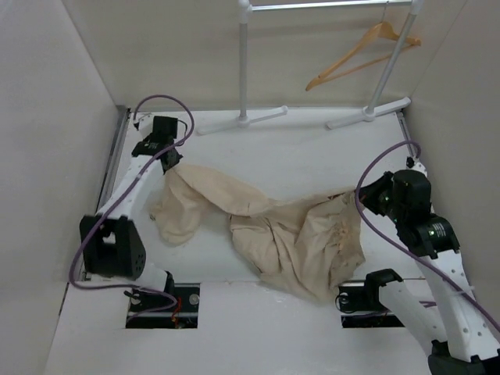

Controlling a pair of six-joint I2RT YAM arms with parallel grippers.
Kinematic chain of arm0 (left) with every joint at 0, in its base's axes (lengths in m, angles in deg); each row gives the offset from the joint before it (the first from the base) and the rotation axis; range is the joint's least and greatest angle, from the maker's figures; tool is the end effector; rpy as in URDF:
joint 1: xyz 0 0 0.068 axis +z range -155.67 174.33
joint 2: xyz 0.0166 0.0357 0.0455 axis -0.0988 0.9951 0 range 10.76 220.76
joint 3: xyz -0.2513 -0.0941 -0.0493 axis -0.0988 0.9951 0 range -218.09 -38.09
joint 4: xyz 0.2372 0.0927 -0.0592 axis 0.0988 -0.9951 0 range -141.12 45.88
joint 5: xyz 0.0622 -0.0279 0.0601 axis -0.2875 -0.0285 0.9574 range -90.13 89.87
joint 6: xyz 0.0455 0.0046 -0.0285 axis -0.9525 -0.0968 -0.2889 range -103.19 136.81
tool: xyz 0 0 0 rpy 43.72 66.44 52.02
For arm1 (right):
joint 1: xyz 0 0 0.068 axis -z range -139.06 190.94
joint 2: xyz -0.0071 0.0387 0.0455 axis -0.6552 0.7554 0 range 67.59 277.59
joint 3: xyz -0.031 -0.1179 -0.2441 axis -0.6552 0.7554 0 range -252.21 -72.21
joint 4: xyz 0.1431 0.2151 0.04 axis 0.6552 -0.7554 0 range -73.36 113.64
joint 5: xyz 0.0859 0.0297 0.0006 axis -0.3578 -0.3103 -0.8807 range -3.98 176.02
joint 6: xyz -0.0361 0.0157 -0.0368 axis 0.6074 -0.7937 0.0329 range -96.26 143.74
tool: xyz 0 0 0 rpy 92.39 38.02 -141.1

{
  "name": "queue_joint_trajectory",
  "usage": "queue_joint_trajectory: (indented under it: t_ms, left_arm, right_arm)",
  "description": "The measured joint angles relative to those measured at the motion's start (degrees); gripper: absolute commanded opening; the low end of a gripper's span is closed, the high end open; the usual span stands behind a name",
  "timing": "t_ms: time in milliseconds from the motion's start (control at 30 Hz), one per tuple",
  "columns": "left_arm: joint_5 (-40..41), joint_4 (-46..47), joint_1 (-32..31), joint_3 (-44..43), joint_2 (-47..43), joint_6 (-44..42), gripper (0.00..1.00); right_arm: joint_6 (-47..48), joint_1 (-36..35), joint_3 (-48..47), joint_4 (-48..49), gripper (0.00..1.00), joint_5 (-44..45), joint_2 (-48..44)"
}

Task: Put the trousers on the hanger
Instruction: Flatten out the trousers at the center of the board.

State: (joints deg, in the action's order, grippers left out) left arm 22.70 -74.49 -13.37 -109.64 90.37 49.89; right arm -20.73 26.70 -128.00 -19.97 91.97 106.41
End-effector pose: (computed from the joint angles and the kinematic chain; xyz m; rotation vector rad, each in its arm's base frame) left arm 0.3061 -0.0275 0.3318 -0.6835 2.0714 0.0455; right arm 0.1259 0.0281 0.3588 0.6054 1.9855 0.5335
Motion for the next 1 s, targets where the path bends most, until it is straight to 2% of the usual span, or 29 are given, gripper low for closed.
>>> queue_joint_trajectory:
  t_ms: [33, 133, 167, 233, 300, 400, 500, 600, 700, 800, 867, 900, 933, 1000]
  left_arm:
    - [0.0, 0.59, -0.09, 0.07, 4.59, -0.31, 0.1]
    - [-0.63, 2.34, -0.17, -1.49, 14.56, -1.68, 0.35]
    - [-1.29, 2.56, -0.13, -2.89, 17.88, -2.27, 0.49]
    - [-2.4, 3.48, 0.02, -3.63, 20.37, -2.6, 0.68]
    - [-3.21, 4.07, 0.46, -2.64, 19.15, -2.82, 0.75]
    - [-4.31, 6.03, 3.37, 3.1, 10.21, -2.47, 0.74]
    - [-4.7, 6.4, 8.9, 10.88, -2.45, 0.07, 0.64]
    - [-5.05, 5.38, 14.12, 18.8, -11.45, 3.82, 0.62]
    - [-7.61, 5.46, 16.33, 25.92, -13.09, 7.04, 0.64]
    - [-10.47, 6.08, 18.4, 32.68, -9.46, 9.35, 0.65]
    - [-11.96, 6.73, 19.15, 34.82, -6.88, 10.43, 0.6]
    - [-12.46, 7.48, 19.1, 34.93, -5.51, 10.91, 0.54]
    - [-12.24, 8.22, 19.04, 34.47, -3.78, 11.17, 0.35]
    - [-12.37, 11.89, 19.1, 34.14, -2.08, 12.17, 0.12]
  right_arm:
    - [0.07, 1.7, 2.51, -0.13, 0.0, -0.09, 0.63]
    - [0.13, 4.74, 5.18, -0.13, 0.0, -0.57, 0.57]
    - [0.28, 5.4, 5.18, 0.42, 0.0, -0.76, 0.31]
    - [0.79, 6.14, 5.18, 1.51, 0.0, -0.98, -0.24]
    - [1.36, 6.8, 5.18, 1.97, 0.0, -1.05, -0.68]
    - [2.25, 7.74, 5.18, 2.05, 0.0, -1.03, -0.98]
    - [2.75, 7.87, 5.18, 2.08, 0.0, -1.03, -1.07]
    - [3.13, 7.87, 5.18, 2.12, 0.0, -1.05, -0.94]
    - [3.32, 7.8, 5.68, 2.75, 0.0, -1.49, -0.98]
    - [3.41, 7.76, 6.64, 3.48, 0.0, -2.19, -1.2]
    - [3.5, 7.32, 7.21, 3.69, 0.0, -2.6, -1.6]
    - [3.52, 6.97, 7.45, 3.82, 0.0, -2.8, -1.75]
    - [3.5, 6.45, 7.72, 3.87, 0.0, -2.99, -2.05]
    - [3.48, 5.75, 8.02, 3.85, 0.0, -3.28, -2.4]
